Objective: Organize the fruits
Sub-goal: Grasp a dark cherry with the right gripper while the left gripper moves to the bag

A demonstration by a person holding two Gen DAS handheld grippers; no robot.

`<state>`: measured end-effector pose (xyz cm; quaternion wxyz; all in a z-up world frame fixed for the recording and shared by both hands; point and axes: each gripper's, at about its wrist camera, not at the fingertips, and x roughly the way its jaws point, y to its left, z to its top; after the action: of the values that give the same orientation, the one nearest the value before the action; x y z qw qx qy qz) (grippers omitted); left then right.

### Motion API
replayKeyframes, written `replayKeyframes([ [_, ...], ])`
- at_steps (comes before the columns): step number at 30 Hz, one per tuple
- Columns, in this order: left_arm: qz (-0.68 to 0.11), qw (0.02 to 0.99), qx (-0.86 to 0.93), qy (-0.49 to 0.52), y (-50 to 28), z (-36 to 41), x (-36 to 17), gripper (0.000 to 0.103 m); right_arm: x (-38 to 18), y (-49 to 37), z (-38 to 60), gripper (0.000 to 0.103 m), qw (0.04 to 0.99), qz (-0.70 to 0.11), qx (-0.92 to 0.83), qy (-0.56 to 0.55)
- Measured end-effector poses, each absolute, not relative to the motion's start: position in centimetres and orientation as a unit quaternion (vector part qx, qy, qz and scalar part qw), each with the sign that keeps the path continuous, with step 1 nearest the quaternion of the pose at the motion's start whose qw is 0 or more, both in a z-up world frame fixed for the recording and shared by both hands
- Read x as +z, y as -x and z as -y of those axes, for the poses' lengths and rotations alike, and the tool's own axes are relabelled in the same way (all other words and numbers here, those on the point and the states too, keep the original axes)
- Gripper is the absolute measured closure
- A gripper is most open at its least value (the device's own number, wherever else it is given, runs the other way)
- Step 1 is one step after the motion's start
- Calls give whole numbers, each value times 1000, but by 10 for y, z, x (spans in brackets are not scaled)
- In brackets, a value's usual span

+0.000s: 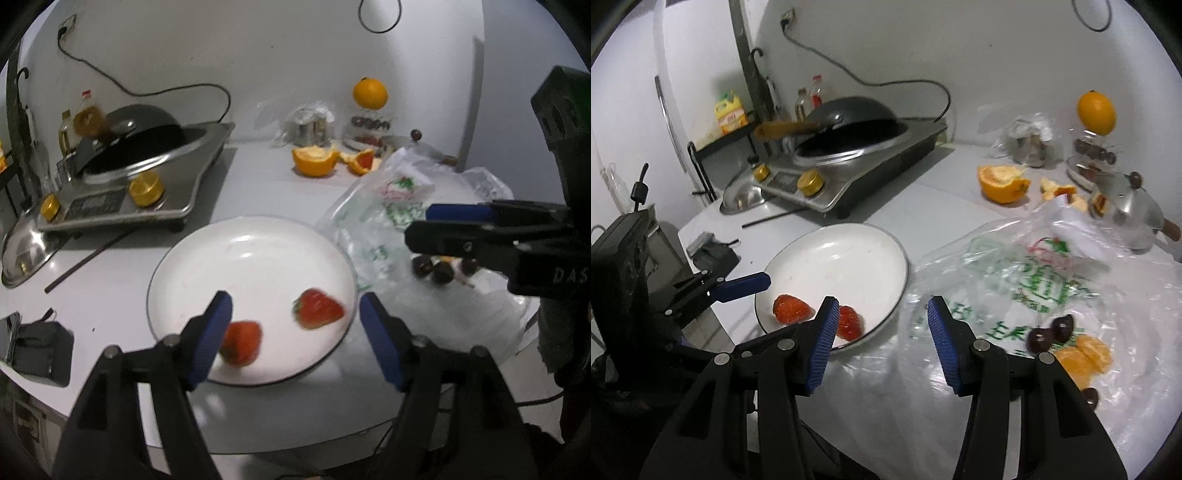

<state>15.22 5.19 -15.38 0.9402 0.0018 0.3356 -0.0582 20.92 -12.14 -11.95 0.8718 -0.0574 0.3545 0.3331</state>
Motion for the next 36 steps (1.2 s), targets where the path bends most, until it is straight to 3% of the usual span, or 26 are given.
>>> replayKeyframes([
  [36,-357,925,-104,-77,-180,80,-150,30,-134,-216,275,50,896,-350,274,-20],
])
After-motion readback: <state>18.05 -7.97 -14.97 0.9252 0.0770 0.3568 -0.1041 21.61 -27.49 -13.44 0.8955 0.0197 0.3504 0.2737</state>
